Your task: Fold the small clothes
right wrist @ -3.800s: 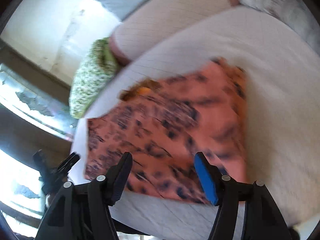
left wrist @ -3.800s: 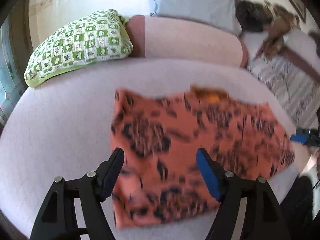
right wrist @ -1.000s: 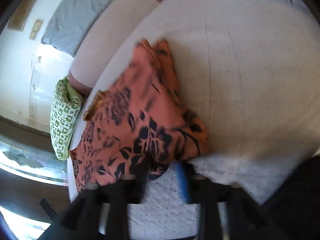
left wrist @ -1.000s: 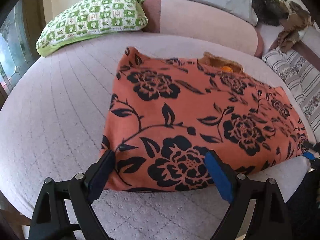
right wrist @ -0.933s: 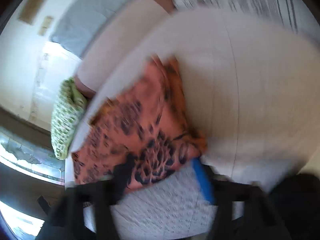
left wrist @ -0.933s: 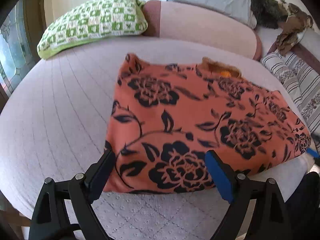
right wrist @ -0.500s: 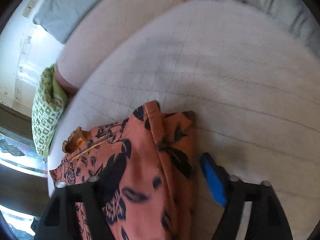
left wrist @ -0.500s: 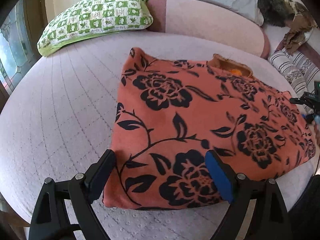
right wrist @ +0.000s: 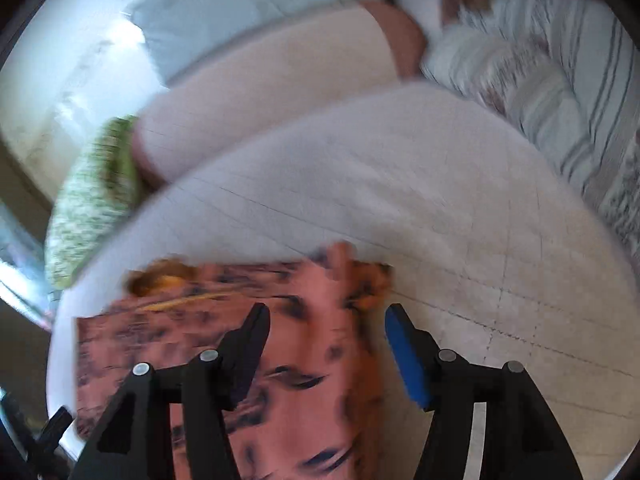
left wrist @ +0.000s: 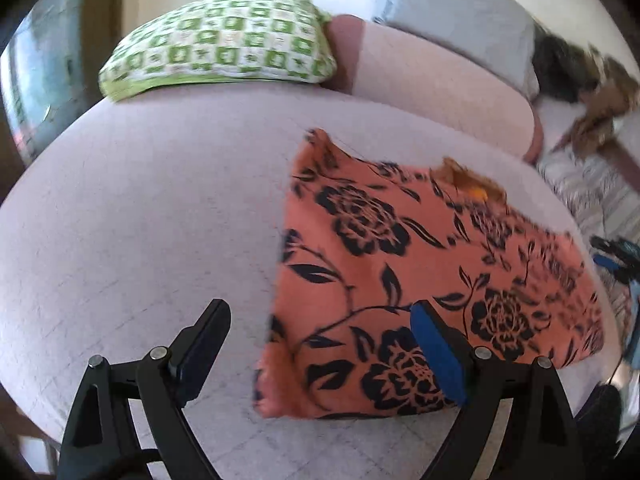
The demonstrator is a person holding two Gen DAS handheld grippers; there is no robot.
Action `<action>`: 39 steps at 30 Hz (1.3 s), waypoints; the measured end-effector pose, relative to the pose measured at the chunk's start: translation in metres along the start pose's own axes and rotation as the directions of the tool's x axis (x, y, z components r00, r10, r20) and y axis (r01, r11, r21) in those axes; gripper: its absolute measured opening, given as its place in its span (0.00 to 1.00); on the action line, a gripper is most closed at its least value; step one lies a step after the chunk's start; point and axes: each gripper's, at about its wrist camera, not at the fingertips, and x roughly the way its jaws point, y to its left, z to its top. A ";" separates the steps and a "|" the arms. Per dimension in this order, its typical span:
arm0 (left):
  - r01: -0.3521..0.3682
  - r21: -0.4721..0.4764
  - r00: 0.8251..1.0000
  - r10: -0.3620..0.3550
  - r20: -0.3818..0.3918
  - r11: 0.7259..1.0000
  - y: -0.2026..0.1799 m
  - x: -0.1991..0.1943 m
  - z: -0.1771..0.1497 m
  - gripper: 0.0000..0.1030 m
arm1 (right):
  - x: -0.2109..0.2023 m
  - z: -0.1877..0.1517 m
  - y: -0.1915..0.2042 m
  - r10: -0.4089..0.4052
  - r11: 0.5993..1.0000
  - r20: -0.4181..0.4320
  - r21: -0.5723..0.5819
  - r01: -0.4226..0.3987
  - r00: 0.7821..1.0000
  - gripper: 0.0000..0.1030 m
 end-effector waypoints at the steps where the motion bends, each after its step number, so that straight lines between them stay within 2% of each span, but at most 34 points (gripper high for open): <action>1: 0.009 -0.026 1.000 -0.009 -0.002 1.000 0.007 -0.001 -0.003 0.89 | -0.013 -0.003 0.009 0.042 0.999 0.012 -0.004 -0.042 0.999 0.62; 3: -0.004 -0.041 0.999 0.002 -0.051 0.999 0.017 0.009 -0.010 0.89 | -0.034 -0.017 0.029 0.160 0.987 0.023 -0.010 -0.160 0.987 0.67; 4: -0.034 -0.040 0.995 0.030 -0.094 0.999 0.019 0.018 -0.014 0.88 | -0.035 -0.027 0.037 0.216 0.976 0.002 -0.014 -0.216 0.976 0.75; 5: -0.051 -0.029 0.991 0.047 -0.122 0.998 0.021 0.025 -0.018 0.87 | -0.028 -0.040 0.044 0.272 0.962 -0.046 -0.011 -0.273 0.961 0.79; 6: -0.053 -0.009 0.994 0.052 -0.099 0.999 0.018 0.021 -0.017 0.87 | -0.011 -0.057 0.043 0.271 0.962 -0.128 0.003 -0.273 0.954 0.79; 7: -0.044 -0.007 0.995 0.043 -0.087 0.999 0.016 0.018 -0.015 0.87 | 0.005 -0.068 0.037 0.227 0.973 -0.190 0.014 -0.228 0.955 0.79; 8: -0.016 -0.016 0.997 0.015 -0.072 1.000 0.014 0.012 -0.011 0.87 | 0.030 -0.085 0.024 0.165 0.986 -0.288 0.051 -0.157 0.943 0.77; 10: 0.042 -0.017 0.999 -0.043 -0.016 0.999 0.011 -0.003 0.003 0.87 | 0.014 -0.084 0.026 0.186 0.983 -0.205 0.045 -0.181 0.961 0.76; 12: 0.085 0.004 0.995 -0.085 0.043 0.996 0.009 -0.011 0.025 0.87 | 0.008 -0.080 0.030 0.179 0.984 -0.227 0.039 -0.174 0.957 0.76; 14: 0.135 -0.005 0.990 -0.135 0.040 0.991 0.012 -0.002 0.045 0.87 | 0.015 -0.080 0.025 0.163 0.987 -0.243 0.028 -0.161 0.956 0.76; 17: 0.216 -0.086 0.976 -0.216 0.003 0.973 0.025 0.033 0.080 0.84 | 0.012 -0.081 0.017 0.207 0.978 -0.239 0.072 -0.195 0.949 0.76; 18: 0.219 -0.098 0.975 -0.222 -0.016 0.971 0.024 0.045 0.088 0.81 | 0.013 -0.080 0.015 0.212 0.977 -0.235 0.070 -0.201 0.949 0.76; 19: 0.227 -0.095 0.973 -0.230 -0.024 0.969 0.021 0.051 0.095 0.73 | 0.015 -0.080 0.015 0.214 0.977 -0.232 0.063 -0.204 0.949 0.76; 21: 0.232 -0.054 0.972 -0.233 -0.013 0.971 0.014 0.067 0.110 0.71 | 0.016 -0.085 0.016 0.214 0.977 -0.232 0.046 -0.209 0.949 0.76; 22: 0.204 -0.034 0.979 -0.205 -0.023 0.978 0.010 0.080 0.116 0.69 | 0.020 -0.082 0.019 0.214 0.977 -0.234 0.043 -0.209 0.948 0.76; 23: 0.171 -0.049 0.983 -0.174 -0.066 0.984 0.012 0.100 0.120 0.56 | 0.020 -0.079 0.019 0.216 0.976 -0.237 0.047 -0.211 0.947 0.76; 25: 0.080 -0.133 0.971 -0.107 -0.212 0.988 0.028 0.140 0.116 0.31 | 0.022 -0.078 0.018 0.221 0.975 -0.241 0.062 -0.212 0.945 0.76; 26: 0.084 -0.185 0.968 -0.125 -0.219 0.979 0.037 0.151 0.115 0.30 | 0.021 -0.077 0.016 0.221 0.975 -0.245 0.061 -0.212 0.944 0.76; 27: 0.091 -0.181 0.975 -0.124 -0.184 0.979 0.037 0.147 0.118 0.30 | 0.022 -0.077 0.017 0.219 0.976 -0.247 0.058 -0.211 0.944 0.76; 31: 0.018 -0.044 0.993 -0.024 -0.118 0.999 0.013 0.115 0.120 0.33 | 0.020 -0.079 0.017 0.221 0.975 -0.241 0.061 -0.212 0.945 0.76; 33: 0.058 -0.020 0.995 -0.059 -0.078 0.998 0.006 0.089 0.114 0.40 | 0.015 -0.078 0.017 0.219 0.976 -0.233 0.074 -0.207 0.948 0.76; 35: 0.070 0.007 0.997 -0.070 -0.022 0.998 -0.001 0.054 0.103 0.54 | 0.005 -0.077 0.021 0.202 0.979 -0.219 0.082 -0.188 0.955 0.76; 36: 0.080 0.029 0.997 -0.080 0.016 0.996 -0.006 0.031 0.092 0.57 | -0.009 -0.076 0.027 0.216 0.976 -0.191 0.068 -0.206 0.958 0.76; 39: 0.106 0.093 0.993 -0.111 0.042 0.990 -0.019 -0.004 0.060 0.61 | -0.028 -0.076 0.034 0.293 0.956 -0.144 0.063 -0.286 0.945 0.77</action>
